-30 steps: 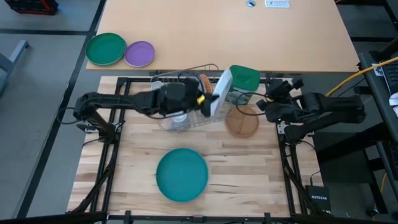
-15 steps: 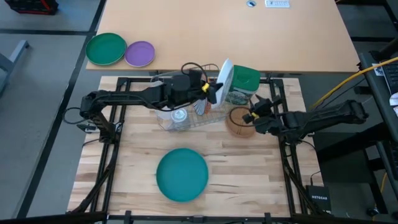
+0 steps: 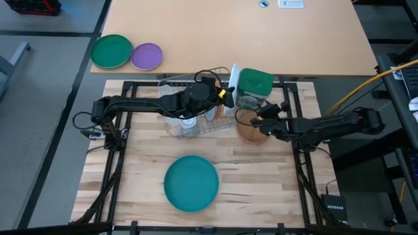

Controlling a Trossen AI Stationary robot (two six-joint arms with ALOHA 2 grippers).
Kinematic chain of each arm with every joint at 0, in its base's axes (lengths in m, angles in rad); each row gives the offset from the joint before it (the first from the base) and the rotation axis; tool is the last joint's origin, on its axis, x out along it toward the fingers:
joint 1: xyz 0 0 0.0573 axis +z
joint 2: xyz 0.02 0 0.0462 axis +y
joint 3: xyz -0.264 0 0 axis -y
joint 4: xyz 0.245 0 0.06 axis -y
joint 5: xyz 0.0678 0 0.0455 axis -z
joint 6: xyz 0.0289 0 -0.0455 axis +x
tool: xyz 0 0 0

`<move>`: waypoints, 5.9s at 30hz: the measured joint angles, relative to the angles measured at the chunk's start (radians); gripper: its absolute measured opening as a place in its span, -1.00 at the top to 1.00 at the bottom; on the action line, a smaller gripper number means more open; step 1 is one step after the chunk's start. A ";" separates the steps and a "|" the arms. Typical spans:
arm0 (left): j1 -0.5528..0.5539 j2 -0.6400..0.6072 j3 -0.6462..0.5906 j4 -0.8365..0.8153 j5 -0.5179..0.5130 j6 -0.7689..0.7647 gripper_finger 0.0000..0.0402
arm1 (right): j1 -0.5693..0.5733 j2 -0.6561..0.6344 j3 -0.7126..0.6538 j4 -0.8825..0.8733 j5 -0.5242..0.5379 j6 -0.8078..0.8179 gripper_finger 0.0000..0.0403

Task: Sort dishes
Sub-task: Put the white plate in the dish rack, then put the green plate in the dish rack

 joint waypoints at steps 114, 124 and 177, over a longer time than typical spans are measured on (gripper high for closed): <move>0.172 0.138 -0.049 -0.081 0.095 0.167 0.20 | -0.025 0.327 0.001 0.275 -0.113 0.009 0.22; 0.181 0.120 -0.047 -0.157 0.239 0.181 0.24 | -0.025 0.327 0.001 0.276 -0.127 0.009 0.22; -0.460 -0.082 -0.050 -0.919 0.493 0.572 0.30 | 0.079 0.160 0.002 0.286 -1.064 0.004 0.22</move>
